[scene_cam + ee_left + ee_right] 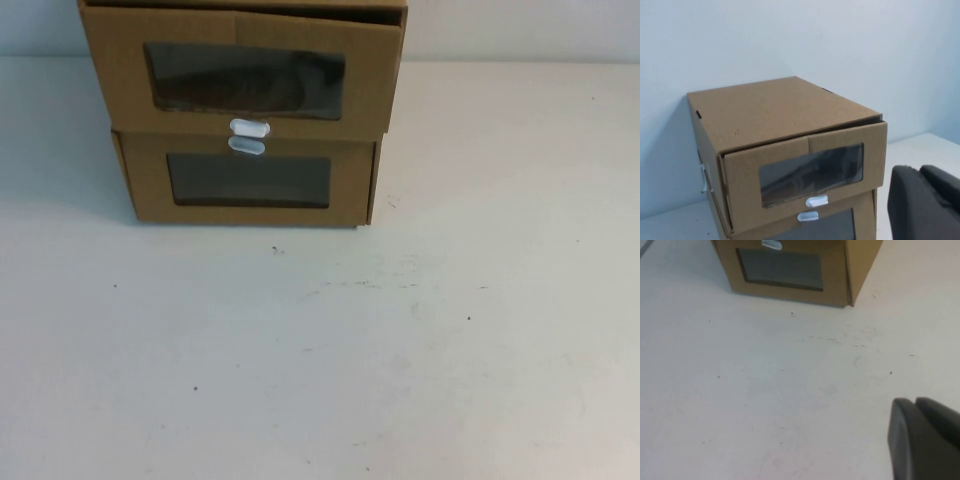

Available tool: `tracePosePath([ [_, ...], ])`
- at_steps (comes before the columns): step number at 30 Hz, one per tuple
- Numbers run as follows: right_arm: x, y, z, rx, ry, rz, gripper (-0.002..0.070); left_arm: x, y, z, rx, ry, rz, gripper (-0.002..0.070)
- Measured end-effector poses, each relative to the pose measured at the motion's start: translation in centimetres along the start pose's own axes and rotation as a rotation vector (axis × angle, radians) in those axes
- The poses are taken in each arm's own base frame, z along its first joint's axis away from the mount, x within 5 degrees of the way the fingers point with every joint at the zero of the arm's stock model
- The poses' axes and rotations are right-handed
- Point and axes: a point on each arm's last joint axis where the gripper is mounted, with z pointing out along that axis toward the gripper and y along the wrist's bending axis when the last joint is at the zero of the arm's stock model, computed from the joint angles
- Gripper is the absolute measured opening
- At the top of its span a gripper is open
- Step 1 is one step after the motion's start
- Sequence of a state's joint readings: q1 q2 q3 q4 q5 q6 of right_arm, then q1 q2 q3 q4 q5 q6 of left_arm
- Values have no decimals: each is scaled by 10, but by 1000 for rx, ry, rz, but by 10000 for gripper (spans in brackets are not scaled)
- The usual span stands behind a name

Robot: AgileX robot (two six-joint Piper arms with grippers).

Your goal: Close the shoe box

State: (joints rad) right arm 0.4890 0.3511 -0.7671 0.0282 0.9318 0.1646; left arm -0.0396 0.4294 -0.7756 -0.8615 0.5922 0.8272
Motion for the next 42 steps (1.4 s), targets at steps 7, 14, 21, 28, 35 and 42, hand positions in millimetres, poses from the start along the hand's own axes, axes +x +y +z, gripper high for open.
tracePosePath([
  [7, 25, -1, 10, -68, -116, 47, -11, 65, -19, -41, -55, -101, 107, -5],
  [14, 40, -4, 37, -116, -298, 113, -11, 131, -7, -32, -168, -102, -14, -5],
  [21, 70, -15, 71, -101, -401, 155, -11, 194, 7, -20, -291, -14, -104, -5],
  [28, 105, -24, 93, -67, -332, 173, -11, 199, 18, -23, -411, -70, -215, -5],
  [35, 131, -28, 102, -45, -229, 174, -11, 199, 19, -23, -420, -75, -223, -5],
  [42, 140, -29, 105, -33, -161, 174, -11, 199, 19, -23, -422, -76, -224, -5],
])
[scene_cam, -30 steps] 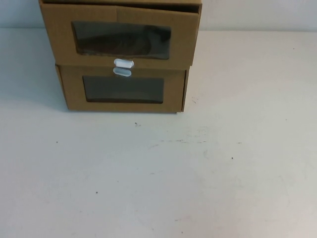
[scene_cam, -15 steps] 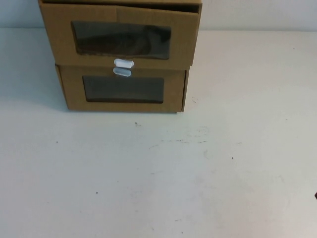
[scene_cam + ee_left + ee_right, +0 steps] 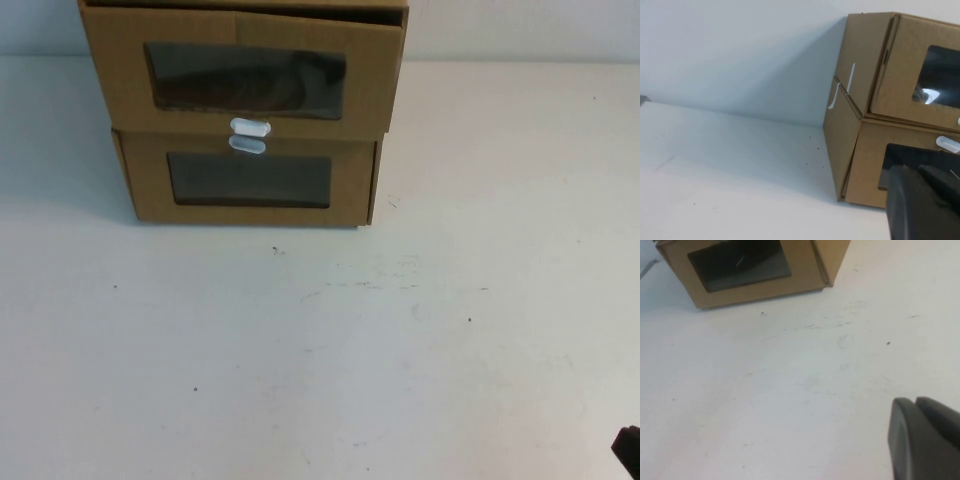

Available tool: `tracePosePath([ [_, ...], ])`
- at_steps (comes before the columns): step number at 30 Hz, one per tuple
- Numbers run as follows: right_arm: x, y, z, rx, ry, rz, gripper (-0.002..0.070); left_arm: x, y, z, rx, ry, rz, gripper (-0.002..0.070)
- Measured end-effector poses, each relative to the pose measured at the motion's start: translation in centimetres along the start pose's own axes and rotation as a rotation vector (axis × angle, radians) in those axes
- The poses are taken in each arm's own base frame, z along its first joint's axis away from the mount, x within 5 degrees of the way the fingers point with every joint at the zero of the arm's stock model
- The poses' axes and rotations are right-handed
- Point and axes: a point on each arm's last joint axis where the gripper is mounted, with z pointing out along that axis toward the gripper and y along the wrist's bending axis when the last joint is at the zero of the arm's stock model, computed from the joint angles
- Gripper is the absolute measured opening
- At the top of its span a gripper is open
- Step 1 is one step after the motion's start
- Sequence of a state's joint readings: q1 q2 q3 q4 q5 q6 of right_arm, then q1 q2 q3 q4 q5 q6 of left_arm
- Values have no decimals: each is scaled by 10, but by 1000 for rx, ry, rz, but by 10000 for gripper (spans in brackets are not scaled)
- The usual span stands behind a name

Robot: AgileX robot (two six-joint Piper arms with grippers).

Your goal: Close the shoe box

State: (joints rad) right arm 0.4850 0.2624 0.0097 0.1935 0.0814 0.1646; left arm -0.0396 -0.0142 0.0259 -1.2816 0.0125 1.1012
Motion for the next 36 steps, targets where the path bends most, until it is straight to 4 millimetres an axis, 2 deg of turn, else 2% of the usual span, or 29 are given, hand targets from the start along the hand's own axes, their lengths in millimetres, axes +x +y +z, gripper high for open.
tracePosePath([
  [4, -2, -4, -3, 37, -78, -86, -11, 0, 0, 0, -2, -1, 0, -5],
  [8, -9, -13, -13, 186, -214, -135, -11, 0, 0, 0, -2, -1, 0, -5],
  [11, -7, -19, -20, 293, -244, -160, -11, 0, 0, 0, -2, -1, 0, -5],
  [15, 1, -25, -23, 392, -170, -187, -11, 0, 0, 0, -4, -2, 0, -5],
  [20, 9, -27, -23, 418, -74, -200, -11, 0, 1, 0, -6, -3, 0, -5],
  [36, 9, -27, -23, 419, -61, -252, -11, -1, 1, 0, -11, -6, 0, -5],
])
